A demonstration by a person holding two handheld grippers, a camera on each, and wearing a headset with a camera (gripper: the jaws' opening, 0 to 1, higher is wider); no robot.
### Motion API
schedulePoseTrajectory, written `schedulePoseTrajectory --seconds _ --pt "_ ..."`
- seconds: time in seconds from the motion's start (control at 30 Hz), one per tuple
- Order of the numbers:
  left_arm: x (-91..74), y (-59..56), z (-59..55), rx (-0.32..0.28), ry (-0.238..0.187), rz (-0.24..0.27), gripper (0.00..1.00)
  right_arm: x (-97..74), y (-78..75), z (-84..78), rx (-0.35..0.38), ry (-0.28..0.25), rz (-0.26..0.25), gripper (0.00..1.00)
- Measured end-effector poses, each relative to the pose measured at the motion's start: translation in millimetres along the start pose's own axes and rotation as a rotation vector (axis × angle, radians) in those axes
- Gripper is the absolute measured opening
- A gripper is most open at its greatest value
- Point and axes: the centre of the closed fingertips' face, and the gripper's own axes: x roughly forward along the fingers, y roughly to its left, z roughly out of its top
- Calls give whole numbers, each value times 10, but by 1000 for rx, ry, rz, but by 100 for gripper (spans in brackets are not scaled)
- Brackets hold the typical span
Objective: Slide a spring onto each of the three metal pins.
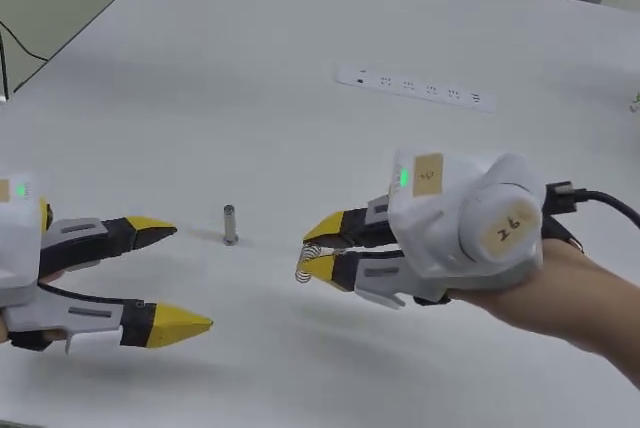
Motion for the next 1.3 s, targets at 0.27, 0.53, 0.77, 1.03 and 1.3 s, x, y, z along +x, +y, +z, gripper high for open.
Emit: schedulePoseTrajectory --seconds 0.27,0.53,0.77,1.03,1.3 --pt "-20 88 55 -14 -52 58 98 83 -75 45 -30 6 2 8" --pt "-49 139 77 -20 -73 79 98 165 -180 104 -43 5 2 8" --pt "-45 123 70 -29 -75 78 98 274 -329 200 -36 -7 -5 8" --pt "-54 139 79 -28 -79 86 98 356 -460 288 -47 -7 -7 8" --pt "-51 148 72 -35 -81 94 98 415 -538 322 -45 4 -4 8"
